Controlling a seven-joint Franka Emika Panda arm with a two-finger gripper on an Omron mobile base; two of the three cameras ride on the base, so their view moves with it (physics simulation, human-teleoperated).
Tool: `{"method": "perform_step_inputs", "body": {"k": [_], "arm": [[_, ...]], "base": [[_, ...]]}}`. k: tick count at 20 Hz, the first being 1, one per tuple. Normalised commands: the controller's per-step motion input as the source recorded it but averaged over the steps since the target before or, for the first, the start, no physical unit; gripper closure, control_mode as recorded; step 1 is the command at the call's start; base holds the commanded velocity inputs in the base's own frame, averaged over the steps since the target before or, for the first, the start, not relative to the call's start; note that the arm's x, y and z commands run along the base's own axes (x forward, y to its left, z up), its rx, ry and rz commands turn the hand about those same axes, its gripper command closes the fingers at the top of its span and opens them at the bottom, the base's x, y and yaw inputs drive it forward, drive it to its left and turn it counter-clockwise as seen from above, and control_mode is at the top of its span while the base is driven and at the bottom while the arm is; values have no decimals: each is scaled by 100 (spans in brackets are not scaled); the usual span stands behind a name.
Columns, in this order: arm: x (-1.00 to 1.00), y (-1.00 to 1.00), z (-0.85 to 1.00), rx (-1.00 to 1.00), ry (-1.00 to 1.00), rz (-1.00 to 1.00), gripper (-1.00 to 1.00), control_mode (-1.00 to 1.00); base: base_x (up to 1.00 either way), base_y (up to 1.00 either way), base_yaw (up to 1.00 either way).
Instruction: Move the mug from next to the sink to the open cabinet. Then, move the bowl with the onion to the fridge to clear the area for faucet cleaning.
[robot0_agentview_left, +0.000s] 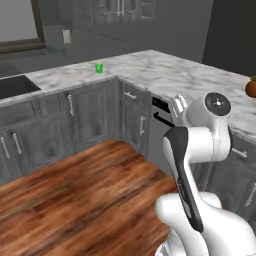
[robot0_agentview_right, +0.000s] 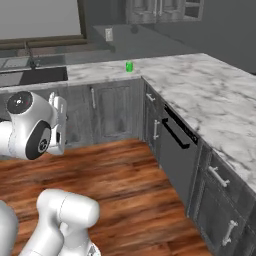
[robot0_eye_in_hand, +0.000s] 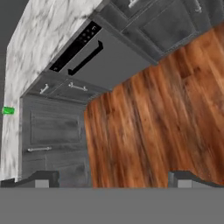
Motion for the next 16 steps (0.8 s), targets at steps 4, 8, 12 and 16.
{"method": "perform_step_inputs", "body": {"k": [4, 8, 12, 16], "arm": [[0, 0, 0, 0, 0, 0, -100, 100], [0, 0, 0, 0, 0, 0, -100, 100], [0, 0, 0, 0, 0, 0, -100, 100], [0, 0, 0, 0, 0, 0, -100, 100]], "base": [[100, 0, 0], [100, 0, 0], [100, 0, -1], [100, 0, -3]]}}
